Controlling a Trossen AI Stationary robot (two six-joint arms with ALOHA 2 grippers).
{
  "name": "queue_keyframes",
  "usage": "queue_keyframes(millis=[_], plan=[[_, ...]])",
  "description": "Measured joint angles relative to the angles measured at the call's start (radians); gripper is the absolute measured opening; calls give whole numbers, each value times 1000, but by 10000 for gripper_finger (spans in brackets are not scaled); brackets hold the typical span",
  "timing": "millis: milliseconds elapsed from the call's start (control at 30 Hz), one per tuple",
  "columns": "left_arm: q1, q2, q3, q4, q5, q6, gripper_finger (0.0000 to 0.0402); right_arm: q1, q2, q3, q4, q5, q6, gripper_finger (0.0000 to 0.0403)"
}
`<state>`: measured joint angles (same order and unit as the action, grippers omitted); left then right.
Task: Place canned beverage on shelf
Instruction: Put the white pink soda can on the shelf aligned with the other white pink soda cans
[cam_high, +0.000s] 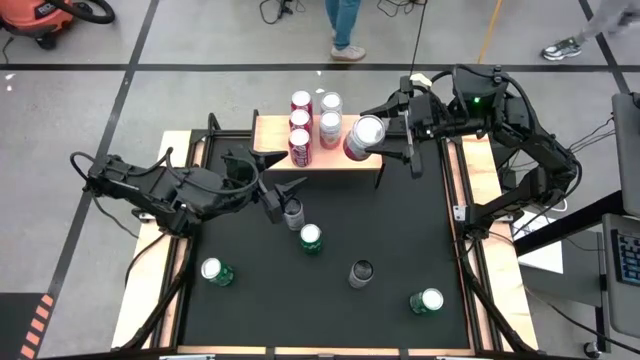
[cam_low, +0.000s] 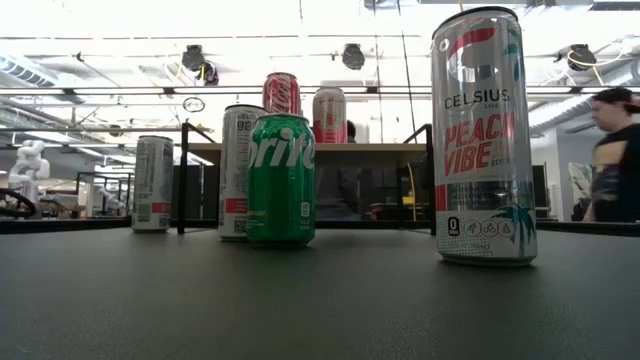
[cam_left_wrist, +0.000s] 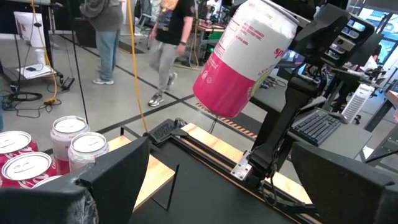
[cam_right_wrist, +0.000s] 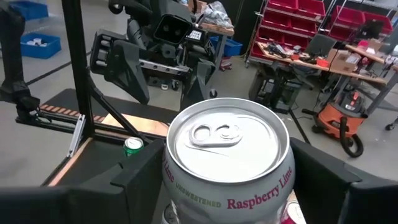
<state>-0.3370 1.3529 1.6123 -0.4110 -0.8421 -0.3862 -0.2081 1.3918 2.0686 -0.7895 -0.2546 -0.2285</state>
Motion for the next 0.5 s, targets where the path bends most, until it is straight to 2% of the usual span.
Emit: queue_keyframes(millis=[500], plan=[[0, 0, 0, 0, 0, 0, 396, 0, 0, 0, -4, -4, 301, 270]])
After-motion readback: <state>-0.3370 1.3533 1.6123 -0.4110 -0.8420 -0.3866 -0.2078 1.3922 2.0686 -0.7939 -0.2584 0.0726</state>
